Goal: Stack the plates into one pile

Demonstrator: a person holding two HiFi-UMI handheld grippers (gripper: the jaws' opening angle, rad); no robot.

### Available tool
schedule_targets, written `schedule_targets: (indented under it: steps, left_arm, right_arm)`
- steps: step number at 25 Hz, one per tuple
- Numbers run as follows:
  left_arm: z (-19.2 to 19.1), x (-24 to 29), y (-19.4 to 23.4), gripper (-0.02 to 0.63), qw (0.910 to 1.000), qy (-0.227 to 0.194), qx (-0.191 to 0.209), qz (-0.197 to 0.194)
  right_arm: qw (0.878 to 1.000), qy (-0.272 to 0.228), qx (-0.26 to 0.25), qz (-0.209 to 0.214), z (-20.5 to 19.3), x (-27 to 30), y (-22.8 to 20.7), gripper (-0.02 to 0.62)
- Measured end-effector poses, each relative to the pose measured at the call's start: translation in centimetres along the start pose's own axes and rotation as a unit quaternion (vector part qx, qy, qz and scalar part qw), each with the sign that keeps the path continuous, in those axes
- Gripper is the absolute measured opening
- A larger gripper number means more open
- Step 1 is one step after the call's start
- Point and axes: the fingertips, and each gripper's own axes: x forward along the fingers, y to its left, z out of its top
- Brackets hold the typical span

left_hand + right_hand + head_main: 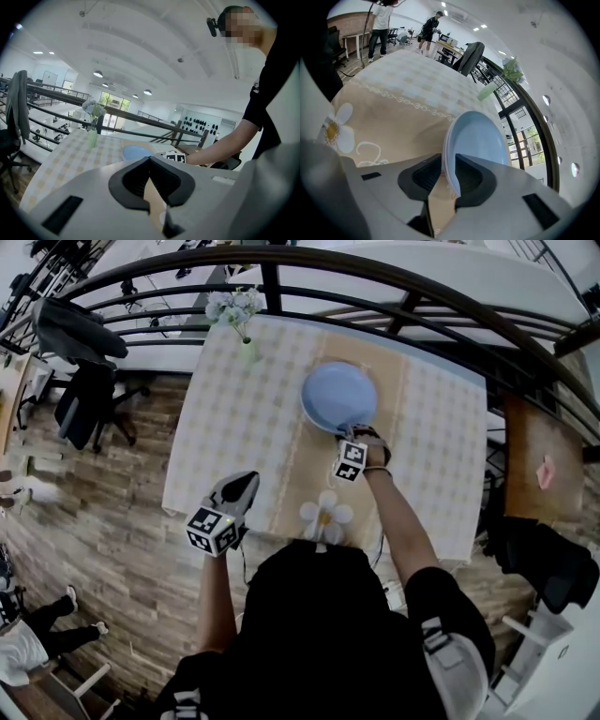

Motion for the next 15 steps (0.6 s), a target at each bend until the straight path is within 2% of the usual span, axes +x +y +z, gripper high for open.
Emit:
schedule_targets:
  steps: [8, 15]
  left_arm:
    - [0.9, 0.7, -1.1, 0.002, 0.9999, -0.006, 0.013, 0.002]
    - [0.6, 0.6, -3.3, 0.002, 0.9992, -0.007, 0.03, 0.024]
  right_arm:
    - [0.999, -0.024, 0.026, -0.006, -0.5, -2.0, 0.5, 0.083]
    - [0.997, -0.037, 0.065, 0.004, -3.0, -4.5, 0.3, 0.0]
